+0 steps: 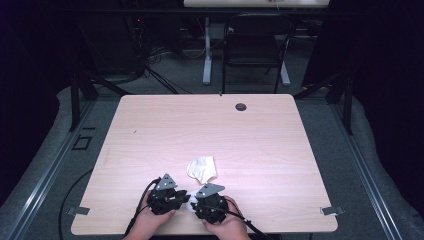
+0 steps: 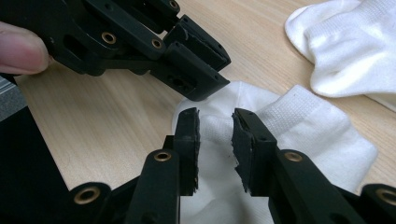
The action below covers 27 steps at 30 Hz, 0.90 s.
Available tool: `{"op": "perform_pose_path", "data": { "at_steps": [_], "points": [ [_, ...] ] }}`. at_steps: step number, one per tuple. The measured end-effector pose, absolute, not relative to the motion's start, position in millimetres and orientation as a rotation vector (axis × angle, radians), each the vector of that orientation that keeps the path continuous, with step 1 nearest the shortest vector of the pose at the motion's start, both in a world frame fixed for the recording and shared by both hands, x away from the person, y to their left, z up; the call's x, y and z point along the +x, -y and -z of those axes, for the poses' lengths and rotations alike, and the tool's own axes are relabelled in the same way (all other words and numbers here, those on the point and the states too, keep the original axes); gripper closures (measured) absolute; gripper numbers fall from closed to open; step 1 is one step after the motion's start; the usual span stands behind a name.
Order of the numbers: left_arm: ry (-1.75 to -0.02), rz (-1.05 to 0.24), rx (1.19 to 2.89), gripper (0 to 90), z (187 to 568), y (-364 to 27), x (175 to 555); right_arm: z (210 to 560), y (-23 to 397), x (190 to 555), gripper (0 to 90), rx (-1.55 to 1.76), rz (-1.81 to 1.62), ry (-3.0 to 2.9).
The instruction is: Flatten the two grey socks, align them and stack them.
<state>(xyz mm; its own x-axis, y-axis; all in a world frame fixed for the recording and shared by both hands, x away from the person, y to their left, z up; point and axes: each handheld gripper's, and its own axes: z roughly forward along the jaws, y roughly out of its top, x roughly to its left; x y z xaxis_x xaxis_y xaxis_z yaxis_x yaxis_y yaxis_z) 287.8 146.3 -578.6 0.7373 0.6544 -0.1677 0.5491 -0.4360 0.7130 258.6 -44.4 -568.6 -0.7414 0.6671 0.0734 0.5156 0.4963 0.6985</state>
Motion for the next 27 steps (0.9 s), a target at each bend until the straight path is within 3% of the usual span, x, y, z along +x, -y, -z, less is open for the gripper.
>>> {"op": "perform_pose_path", "data": {
  "at_steps": [8, 17, 27],
  "points": [
    [-0.903, -0.171, 2.158, 74.0, 580.1, -144.7, 288.0, 576.9, 44.2, 257.0, 73.3, 0.99, -1.065, -2.53],
    [-0.895, -0.175, 2.16, 75.1, 580.5, -144.8, 288.0, 577.7, 45.6, 255.3, 89.4, 1.015, -1.077, -2.52],
    [-0.897, -0.17, 2.158, 76.0, 580.5, -144.6, 288.2, 573.6, 48.9, 255.7, 90.0, 1.054, -1.148, -2.483]
  ]
}}
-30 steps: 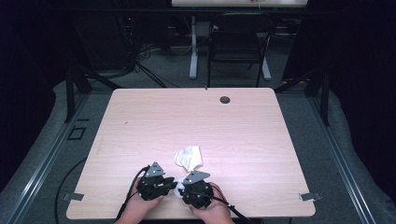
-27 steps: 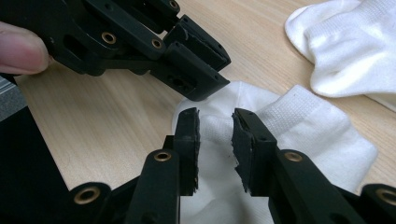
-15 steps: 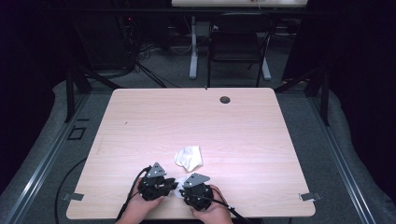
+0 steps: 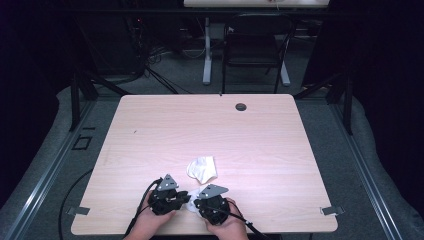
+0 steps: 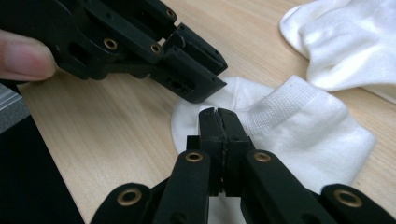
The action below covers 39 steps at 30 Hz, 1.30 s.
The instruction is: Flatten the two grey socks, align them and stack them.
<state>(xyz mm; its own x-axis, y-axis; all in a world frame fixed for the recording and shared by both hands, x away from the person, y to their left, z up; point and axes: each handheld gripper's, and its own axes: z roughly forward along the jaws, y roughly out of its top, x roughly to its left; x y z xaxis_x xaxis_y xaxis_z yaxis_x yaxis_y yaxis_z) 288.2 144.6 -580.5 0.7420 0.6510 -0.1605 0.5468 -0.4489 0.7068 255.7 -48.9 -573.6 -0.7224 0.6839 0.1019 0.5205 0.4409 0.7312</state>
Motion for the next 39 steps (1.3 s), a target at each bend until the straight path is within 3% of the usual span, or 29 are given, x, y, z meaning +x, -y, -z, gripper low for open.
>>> {"op": "perform_pose_path", "data": {
  "at_steps": [1, 4, 9, 19, 39],
  "points": [
    [-0.896, -0.168, 2.16, 76.1, 580, -145, 288, 572, 49, 255, 89.8, 1.058, -1.147, -2.482],
    [-0.892, -0.168, 2.163, 77.4, 580, -145, 289, 572, 47, 254, 76.0, 1.04, -1.149, -2.493],
    [-0.889, -0.179, 2.164, 80.1, 581, -145, 288, 576, 42, 253, 69.0, 0.998, -1.14, -2.496],
    [-0.88, -0.174, 2.165, 84.5, 581, -144, 288, 581, 39, 252, 86.7, 0.976, -1.066, -2.465],
    [-0.903, -0.165, 2.16, 86.1, 581, -145, 288, 541, 85, 250, 87.9, 1.104, -1.277, -2.365]
  ]
}}
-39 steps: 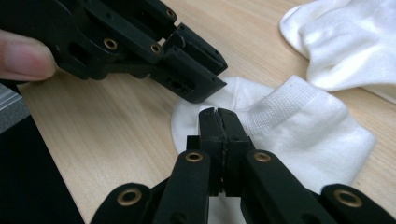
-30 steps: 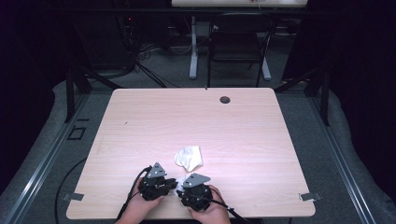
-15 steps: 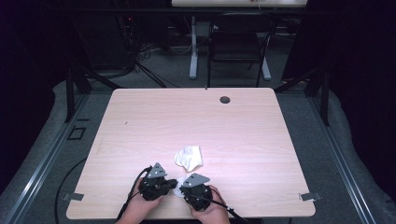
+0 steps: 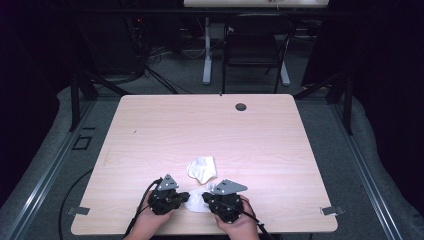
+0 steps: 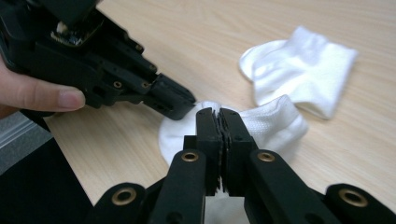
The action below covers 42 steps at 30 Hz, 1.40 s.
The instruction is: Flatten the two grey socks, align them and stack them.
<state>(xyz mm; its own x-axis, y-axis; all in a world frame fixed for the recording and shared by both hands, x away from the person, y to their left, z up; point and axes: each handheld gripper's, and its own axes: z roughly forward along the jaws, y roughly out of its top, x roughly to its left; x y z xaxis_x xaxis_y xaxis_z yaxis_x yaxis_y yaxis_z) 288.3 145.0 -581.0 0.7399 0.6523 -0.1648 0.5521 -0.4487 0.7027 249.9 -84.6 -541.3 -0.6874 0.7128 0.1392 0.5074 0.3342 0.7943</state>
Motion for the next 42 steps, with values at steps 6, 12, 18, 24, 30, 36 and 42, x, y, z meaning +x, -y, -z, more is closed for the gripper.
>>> {"op": "perform_pose_path", "data": {
  "at_steps": [6, 12, 18, 24, 30, 36, 42],
  "points": [
    [-0.906, -0.168, 2.164, 85.9, 581, -146, 288, 530, 113, 248, 87.8, 1.141, -1.282, -2.318],
    [-0.915, -0.161, 2.16, 85.5, 581, -146, 287, 535, 137, 247, 87.6, 1.19, -1.239, -2.322],
    [-0.916, -0.166, 2.166, 85.4, 580, -147, 286, 542, 147, 244, 87.4, 1.222, -1.178, -2.347],
    [-0.918, -0.169, 2.168, 85.4, 580, -147, 285, 551, 152, 244, 87.4, 1.279, -1.1, -2.389],
    [-0.924, -0.177, 2.182, 85.2, 578, -150, 284, 562, 156, 247, 90.0, 1.339, -1.012, -2.419],
    [-0.949, -0.171, 2.172, 84.8, 578, -153, 284, 565, 161, 250, 88.0, 1.387, -1.019, -2.409],
    [-0.956, -0.171, 2.178, 83.3, 577, -154, 285, 556, 163, 246, 83.7, 1.331, -1.093, -2.321]
  ]
}}
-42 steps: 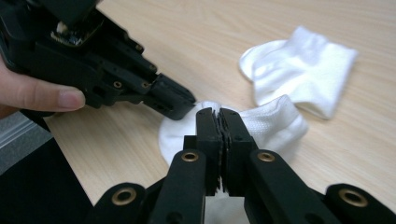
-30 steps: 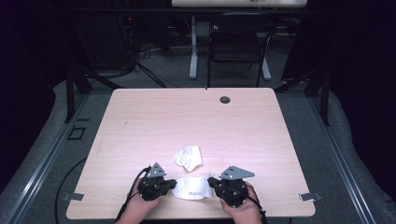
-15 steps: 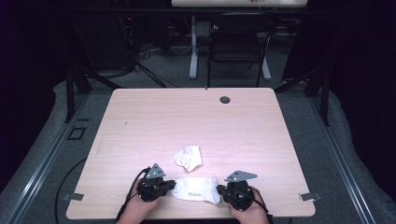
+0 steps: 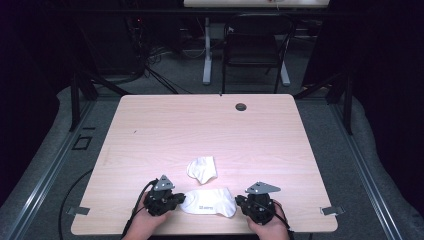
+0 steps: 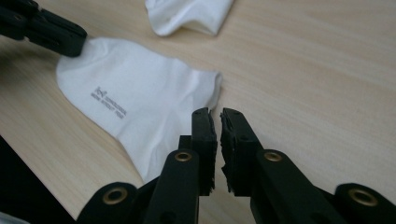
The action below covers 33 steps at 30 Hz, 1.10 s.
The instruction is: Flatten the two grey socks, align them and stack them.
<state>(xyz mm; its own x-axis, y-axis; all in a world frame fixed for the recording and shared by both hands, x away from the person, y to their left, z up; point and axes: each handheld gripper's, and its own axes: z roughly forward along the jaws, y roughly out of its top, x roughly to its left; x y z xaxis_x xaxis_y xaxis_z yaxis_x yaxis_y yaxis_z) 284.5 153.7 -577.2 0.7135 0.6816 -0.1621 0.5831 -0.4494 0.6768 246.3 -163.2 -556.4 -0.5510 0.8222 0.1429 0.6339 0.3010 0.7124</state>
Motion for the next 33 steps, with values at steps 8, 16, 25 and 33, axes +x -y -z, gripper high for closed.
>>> {"op": "perform_pose_path", "data": {
  "at_steps": [8, 16, 25, 33],
  "points": [
    [-0.911, -0.181, 2.131, 77.6, 571, -152, 283, 559, 147, 246, 81.9, 1.206, -1.148, -2.371],
    [-0.862, -0.161, 2.184, 77.4, 578, -143, 282, 575, 141, 256, 83.1, 1.228, -1.022, -2.431],
    [-0.88, -0.156, 2.188, 80.6, 578, -146, 283, 575, 146, 256, 87.1, 1.28, -1.008, -2.415],
    [-0.91, -0.133, 2.184, 82.3, 578, -148, 283, 574, 150, 256, 87.6, 1.316, -1.015, -2.416]
  ]
}}
